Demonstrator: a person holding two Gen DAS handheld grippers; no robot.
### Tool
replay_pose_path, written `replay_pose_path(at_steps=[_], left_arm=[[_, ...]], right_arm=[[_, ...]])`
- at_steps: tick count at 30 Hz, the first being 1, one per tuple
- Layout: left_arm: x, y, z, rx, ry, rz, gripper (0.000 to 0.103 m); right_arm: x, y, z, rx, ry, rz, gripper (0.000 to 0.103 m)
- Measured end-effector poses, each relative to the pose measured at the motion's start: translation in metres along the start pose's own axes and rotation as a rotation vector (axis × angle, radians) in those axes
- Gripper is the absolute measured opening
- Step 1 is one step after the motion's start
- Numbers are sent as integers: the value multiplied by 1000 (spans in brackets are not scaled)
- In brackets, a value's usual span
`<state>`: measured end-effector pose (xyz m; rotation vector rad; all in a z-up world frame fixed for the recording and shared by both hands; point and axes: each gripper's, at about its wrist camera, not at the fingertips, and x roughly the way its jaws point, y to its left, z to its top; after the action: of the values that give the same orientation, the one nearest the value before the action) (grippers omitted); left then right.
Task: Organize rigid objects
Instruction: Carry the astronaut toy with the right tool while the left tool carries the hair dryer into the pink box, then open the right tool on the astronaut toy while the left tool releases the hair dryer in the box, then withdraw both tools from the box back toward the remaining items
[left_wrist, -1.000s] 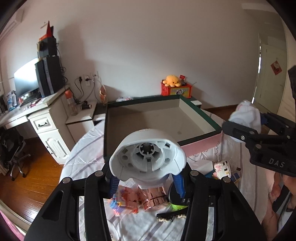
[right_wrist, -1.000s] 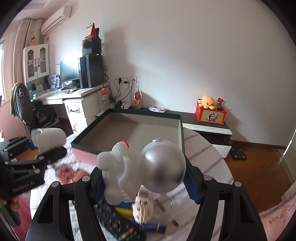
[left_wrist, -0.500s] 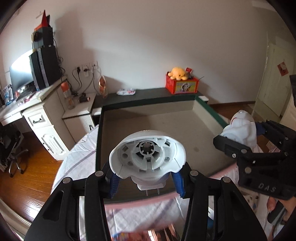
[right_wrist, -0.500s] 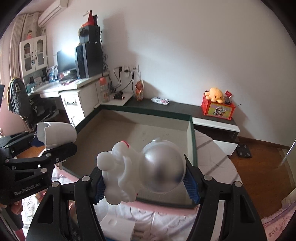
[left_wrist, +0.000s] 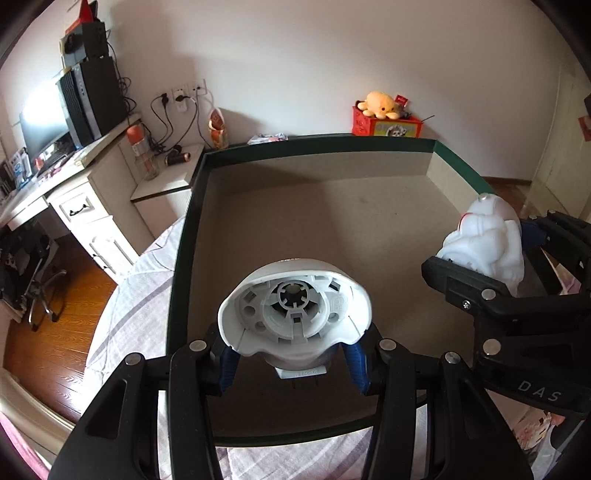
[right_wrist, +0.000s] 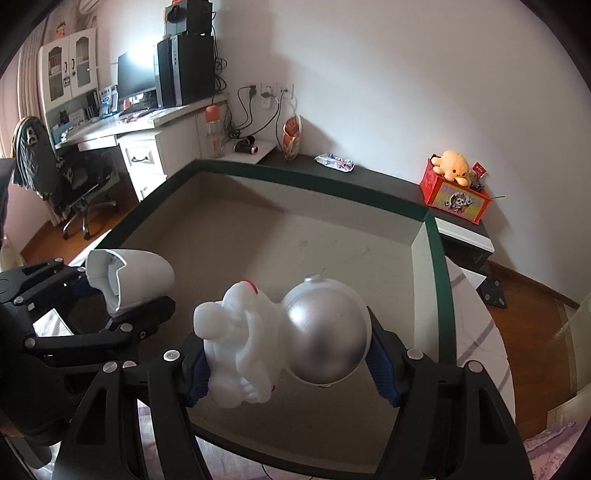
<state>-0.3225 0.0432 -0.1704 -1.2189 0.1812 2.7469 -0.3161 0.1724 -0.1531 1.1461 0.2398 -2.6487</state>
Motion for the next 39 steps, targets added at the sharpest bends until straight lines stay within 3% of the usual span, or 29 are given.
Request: replay_pose_path(at_steps=[3, 7, 12, 13, 16, 20, 26, 30, 39], left_arm=[[0, 2, -1, -13, 4, 5, 54], [-1, 5, 1, -29, -5, 42, 68], [-10, 7, 0, -47, -21, 37, 74], [-14, 8, 0, -52, -29, 51, 81], [-33, 11, -4, -72, -69, 37, 89], [-72, 10, -15, -61, -157, 102, 101], [-143, 14, -44, -95, -268, 128, 103], [-185, 19, -66, -129, -329, 100, 103], [-266, 8, -124, -125, -421, 106, 103]], right_arm=[[0, -1, 0, 1, 6, 0, 71], [2, -4, -1, 24, 15, 11, 72], [-3, -10, 0, 63, 9, 33, 78], [-5, -12, -1, 72, 5, 34, 79], [-20, -14, -4, 86, -32, 46, 80], [-52, -11, -6, 92, -98, 34, 81], [-122, 1, -23, 92, -235, 9, 84], [-162, 11, -44, 86, -305, -28, 103], [-239, 35, -105, 112, -410, -101, 103]])
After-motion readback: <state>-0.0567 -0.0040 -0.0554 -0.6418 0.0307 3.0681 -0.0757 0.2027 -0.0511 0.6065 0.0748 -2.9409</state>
